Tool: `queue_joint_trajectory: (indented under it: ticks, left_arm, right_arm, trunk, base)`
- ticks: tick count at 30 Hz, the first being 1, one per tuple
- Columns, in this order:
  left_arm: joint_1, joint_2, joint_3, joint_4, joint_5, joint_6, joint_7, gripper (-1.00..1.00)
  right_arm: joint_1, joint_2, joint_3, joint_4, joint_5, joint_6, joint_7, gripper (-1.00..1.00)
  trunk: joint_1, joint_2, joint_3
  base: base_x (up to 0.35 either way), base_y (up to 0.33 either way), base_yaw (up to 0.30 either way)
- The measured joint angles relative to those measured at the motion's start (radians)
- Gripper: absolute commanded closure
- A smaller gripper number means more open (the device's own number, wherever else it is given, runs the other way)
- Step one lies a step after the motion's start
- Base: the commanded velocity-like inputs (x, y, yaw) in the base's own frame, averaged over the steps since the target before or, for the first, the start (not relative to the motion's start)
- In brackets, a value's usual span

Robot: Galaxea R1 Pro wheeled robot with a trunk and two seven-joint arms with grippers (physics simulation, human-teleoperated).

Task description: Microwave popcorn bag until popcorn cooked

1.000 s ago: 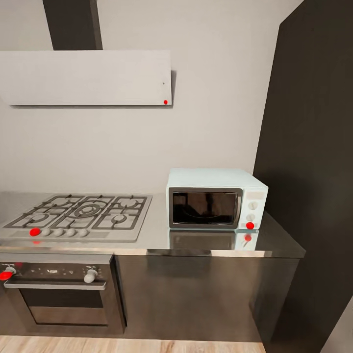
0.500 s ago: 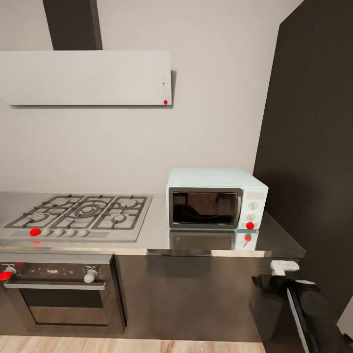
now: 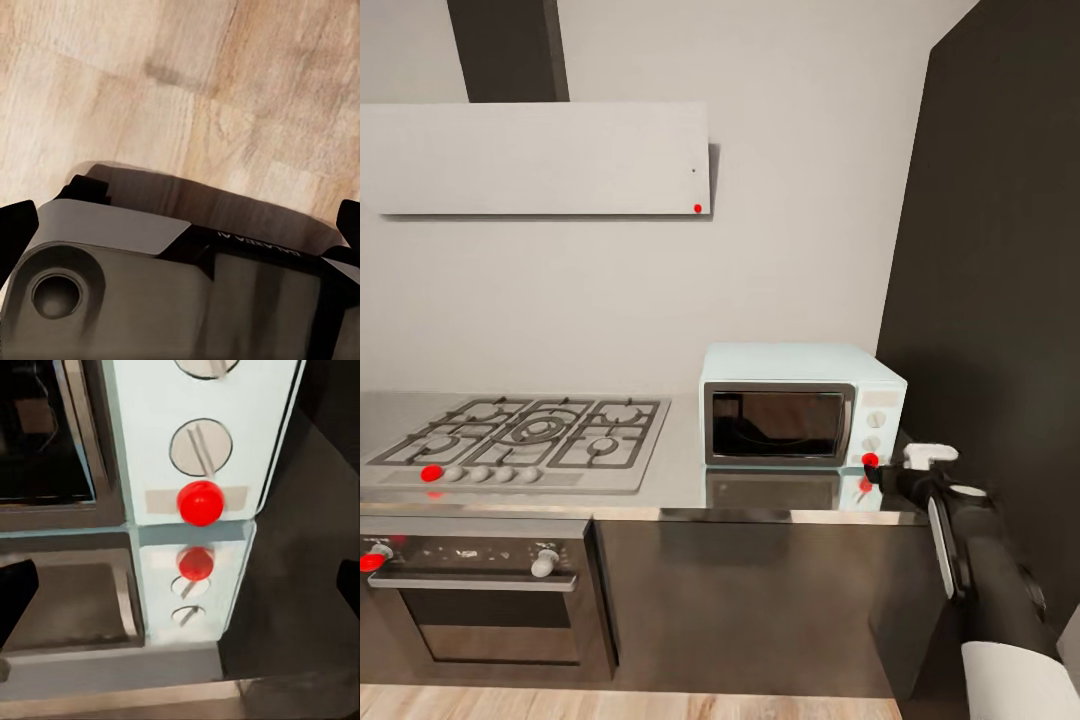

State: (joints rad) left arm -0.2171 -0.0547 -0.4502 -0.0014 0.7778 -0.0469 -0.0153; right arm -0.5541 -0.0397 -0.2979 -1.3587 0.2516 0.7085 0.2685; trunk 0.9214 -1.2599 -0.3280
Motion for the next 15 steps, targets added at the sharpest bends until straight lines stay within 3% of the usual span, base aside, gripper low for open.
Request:
queue_joint_trajectory:
  ticks: [2, 5, 15]
  left_arm:
    - [0.0, 0.001, 0.0, 0.0, 0.0, 0.0, 0.0, -1.0]
    - [0.0, 0.001, 0.0, 0.0, 0.0, -0.001, 0.0, -1.0]
    - [0.0, 0.001, 0.0, 0.0, 0.0, -0.002, -0.001, -1.0]
  right_arm:
    - [0.0, 0.0, -0.003, 0.094, -0.001, -0.081, 0.002, -1.0]
    - [0.0, 0.0, -0.005, 0.148, -0.001, -0.134, 0.004, -1.0]
    - [0.0, 0.0, -0.007, 0.157, 0.001, -0.144, 0.002, -1.0]
  trunk:
    - [0.0, 0.0, 0.0]
    - [0.0, 0.0, 0.0]
    - [0.0, 0.0, 0.0]
  base:
    - [0.0, 0.0, 0.0]
    - [0.0, 0.0, 0.0]
    - [0.0, 0.0, 0.0]
